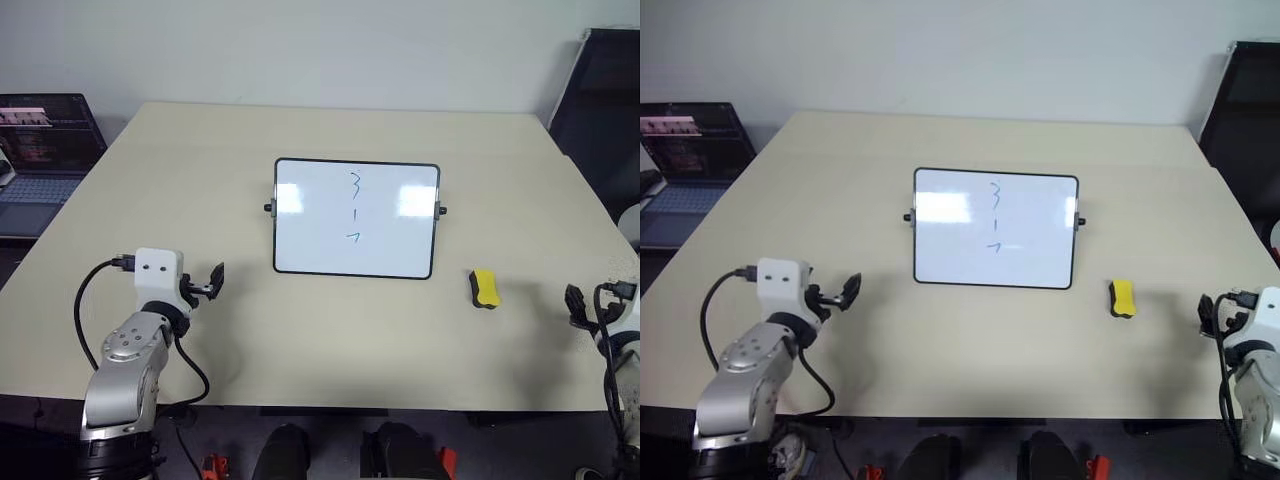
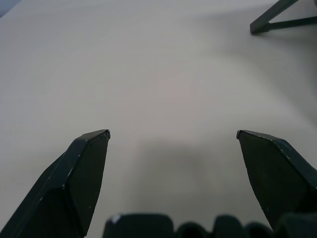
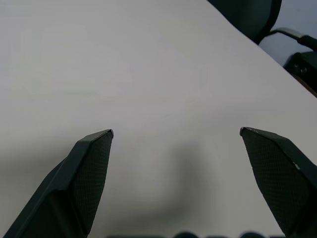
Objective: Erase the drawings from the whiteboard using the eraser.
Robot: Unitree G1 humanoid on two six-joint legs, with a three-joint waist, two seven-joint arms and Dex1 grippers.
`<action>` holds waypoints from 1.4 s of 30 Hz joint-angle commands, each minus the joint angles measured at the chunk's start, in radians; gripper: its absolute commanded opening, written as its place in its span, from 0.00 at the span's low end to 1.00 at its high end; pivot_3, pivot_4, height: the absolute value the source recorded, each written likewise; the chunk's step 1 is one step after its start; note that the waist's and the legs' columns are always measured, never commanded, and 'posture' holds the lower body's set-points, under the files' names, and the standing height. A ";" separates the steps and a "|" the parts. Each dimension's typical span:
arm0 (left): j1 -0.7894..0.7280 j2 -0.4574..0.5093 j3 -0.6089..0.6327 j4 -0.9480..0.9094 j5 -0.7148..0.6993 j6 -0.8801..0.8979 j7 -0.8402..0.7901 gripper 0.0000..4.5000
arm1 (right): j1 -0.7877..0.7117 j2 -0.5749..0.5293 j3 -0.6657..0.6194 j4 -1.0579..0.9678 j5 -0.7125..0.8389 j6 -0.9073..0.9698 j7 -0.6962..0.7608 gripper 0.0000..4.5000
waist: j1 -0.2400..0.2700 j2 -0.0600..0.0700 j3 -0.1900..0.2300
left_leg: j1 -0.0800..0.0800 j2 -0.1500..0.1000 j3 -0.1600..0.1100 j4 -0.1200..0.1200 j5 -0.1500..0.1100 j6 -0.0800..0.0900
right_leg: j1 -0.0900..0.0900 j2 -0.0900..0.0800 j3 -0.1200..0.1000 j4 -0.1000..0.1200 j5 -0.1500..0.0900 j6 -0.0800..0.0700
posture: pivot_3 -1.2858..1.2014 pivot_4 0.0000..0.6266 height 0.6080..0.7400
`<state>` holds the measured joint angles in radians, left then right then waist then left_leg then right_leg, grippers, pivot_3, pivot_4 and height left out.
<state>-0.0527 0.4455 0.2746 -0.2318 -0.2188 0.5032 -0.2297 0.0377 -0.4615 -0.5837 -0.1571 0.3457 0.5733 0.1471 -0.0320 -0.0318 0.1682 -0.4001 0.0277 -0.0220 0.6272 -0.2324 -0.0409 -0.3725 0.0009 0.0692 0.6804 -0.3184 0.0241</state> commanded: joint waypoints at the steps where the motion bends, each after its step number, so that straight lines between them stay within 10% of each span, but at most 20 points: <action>1: -0.010 0.012 0.015 -0.041 0.001 0.000 -0.004 0.99 | -0.002 -0.018 -0.046 -0.047 0.024 0.011 -0.001 1.00 | -0.001 0.000 0.000 | 0.000 0.000 0.000 0.000 0.000 0.000 | 0.000 0.000 0.000 0.000 0.000 0.000 | 0.52 0.24 1.00; 21: -0.096 0.101 0.008 -0.058 -0.098 0.057 -0.200 0.99 | -0.033 0.002 0.011 -0.195 0.066 0.136 -0.004 1.00 | 0.000 0.000 0.000 | 0.000 0.000 0.000 0.000 0.000 0.000 | 0.000 0.001 0.000 0.000 0.000 0.000 | 0.52 0.24 1.00; 42: -0.309 0.207 -0.277 -0.143 -0.378 0.180 -0.705 0.99 | -0.128 0.048 0.051 -0.502 0.267 0.594 -0.097 1.00 | -0.008 0.000 0.002 | 0.000 0.000 0.000 0.001 0.000 0.000 | 0.000 0.006 0.000 0.000 0.000 0.001 | 0.52 0.24 1.00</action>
<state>-0.3495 0.6379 0.0129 -0.3574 -0.5787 0.7242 -0.8695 -0.0721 -0.4158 -0.5376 -0.6101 0.5905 1.1470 0.0587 -0.0397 -0.0315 0.1699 -0.4007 0.0279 -0.0224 0.6281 -0.2322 -0.0410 -0.3727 0.0066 0.0693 0.6804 -0.3186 0.0254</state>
